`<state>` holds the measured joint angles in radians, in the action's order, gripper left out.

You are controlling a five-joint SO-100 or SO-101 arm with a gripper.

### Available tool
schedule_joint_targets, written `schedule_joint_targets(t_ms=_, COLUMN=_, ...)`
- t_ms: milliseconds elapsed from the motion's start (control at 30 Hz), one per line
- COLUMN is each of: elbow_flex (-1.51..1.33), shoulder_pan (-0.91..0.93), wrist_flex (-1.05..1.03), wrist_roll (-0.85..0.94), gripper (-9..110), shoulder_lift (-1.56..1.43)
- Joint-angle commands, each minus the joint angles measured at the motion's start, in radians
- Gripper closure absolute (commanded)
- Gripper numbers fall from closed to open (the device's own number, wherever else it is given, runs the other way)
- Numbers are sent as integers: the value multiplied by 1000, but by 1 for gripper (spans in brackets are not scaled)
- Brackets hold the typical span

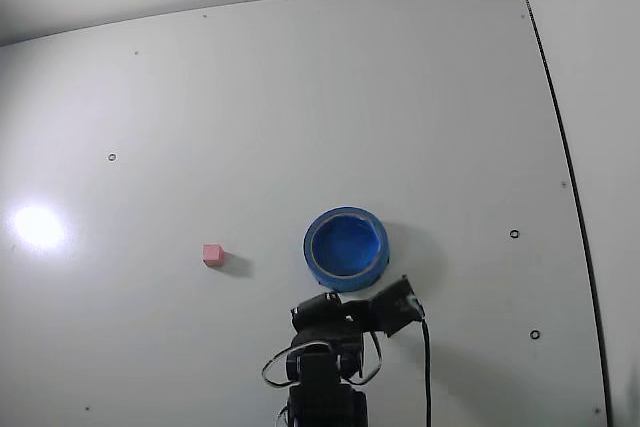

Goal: Grasp a block and put it in the bin.

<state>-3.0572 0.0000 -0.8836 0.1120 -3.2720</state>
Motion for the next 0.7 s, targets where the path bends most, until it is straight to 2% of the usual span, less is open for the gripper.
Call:
schedule_joint_targets(t_ms=0, elbow_flex=291, shoulder_pan=-31, wrist_flex=3, wrist_roll=187, gripper=90, shoulder_lift=41)
schedule_joint_targets(t_ms=133, elbow_flex=474, shoulder_pan=-109, wrist_flex=2, wrist_roll=430, gripper=78, shoulder_lift=193)
schedule_joint_targets(t_ms=267, elbow_flex=620, shoulder_pan=-212, wrist_flex=2, wrist_roll=603, gripper=74, shoulder_lift=443)
schedule_joint_targets(t_ms=667, elbow_flex=1236, shoulder_pan=-345, wrist_flex=-2, wrist_roll=647, gripper=73, shoulder_lift=1212)
